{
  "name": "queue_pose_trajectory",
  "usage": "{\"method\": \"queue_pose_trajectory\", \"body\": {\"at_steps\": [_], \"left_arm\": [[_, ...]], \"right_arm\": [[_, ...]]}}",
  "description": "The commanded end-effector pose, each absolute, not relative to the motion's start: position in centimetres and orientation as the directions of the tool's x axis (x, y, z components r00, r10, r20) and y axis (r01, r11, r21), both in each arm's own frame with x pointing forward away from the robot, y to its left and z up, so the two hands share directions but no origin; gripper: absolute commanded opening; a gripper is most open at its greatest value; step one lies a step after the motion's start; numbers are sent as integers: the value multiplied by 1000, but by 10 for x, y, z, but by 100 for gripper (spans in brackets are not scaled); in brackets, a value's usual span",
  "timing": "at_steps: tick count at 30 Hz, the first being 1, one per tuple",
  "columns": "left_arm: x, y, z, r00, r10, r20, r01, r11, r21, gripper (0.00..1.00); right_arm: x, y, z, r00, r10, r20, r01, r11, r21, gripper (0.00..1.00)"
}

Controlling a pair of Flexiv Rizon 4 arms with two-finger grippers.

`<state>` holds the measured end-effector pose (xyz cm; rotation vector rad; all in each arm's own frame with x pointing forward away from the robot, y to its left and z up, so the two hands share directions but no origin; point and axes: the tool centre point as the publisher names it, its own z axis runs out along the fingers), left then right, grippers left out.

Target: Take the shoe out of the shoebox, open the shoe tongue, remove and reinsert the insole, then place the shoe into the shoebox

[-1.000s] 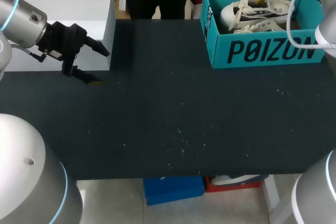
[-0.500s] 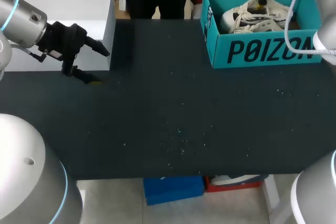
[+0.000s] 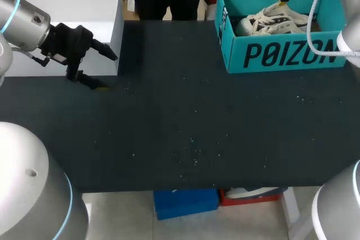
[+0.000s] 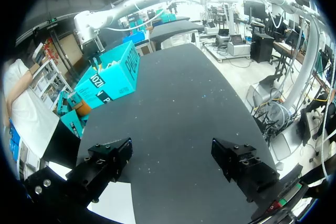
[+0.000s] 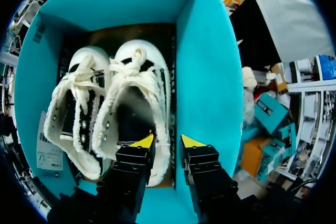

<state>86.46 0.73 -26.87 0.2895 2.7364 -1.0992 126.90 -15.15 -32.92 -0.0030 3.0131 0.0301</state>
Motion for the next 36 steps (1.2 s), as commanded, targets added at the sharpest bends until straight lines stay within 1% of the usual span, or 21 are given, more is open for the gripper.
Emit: {"method": "queue_pose_trajectory", "body": {"at_steps": [1,2,5,8,9,10,16,19,25,27,29,32,36], "left_arm": [[864,7,-270,-964,111,-240,246,709,-661,100],[864,7,-270,-964,111,-240,246,709,-661,100],[864,7,-270,-964,111,-240,246,709,-661,100],[864,7,-270,-964,111,-240,246,709,-661,100],[864,7,-270,-964,111,-240,246,709,-661,100],[864,7,-270,-964,111,-240,246,709,-661,100],[864,7,-270,-964,111,-240,246,709,-661,100],[864,7,-270,-964,111,-240,246,709,-661,100],[863,8,-270,-966,103,-238,238,717,-655,100],[863,16,-271,-981,-1,-195,128,750,-649,100],[865,27,-268,-982,-104,-157,30,737,-675,100],[873,47,-258,-953,-287,-100,-135,694,-707,100],[884,76,-247,-876,-481,25,-331,565,-756,100]], "right_arm": [[1255,-153,-288,-990,11,144,10,1000,-2,27],[1251,-153,-281,-991,10,134,10,1000,-6,29],[1238,-150,-262,-994,30,108,29,1000,-13,30],[1222,-146,-241,-995,64,72,63,998,-24,49],[1216,-144,-235,-995,77,61,75,997,-27,80],[1210,-142,-229,-994,101,45,100,995,-23,100],[1167,-127,-198,-976,216,-42,216,976,-4,100],[1141,-111,-187,-967,249,-60,250,968,-2,100],[1102,-78,-176,-959,274,-79,275,961,-5,100],[1087,-64,-172,-952,293,-89,295,956,-12,100],[1076,-53,-168,-949,299,-103,302,953,-10,100],[1061,-38,-162,-938,323,-126,327,945,-15,100],[1042,-23,-154,-908,368,-199,382,924,-34,100]]}}
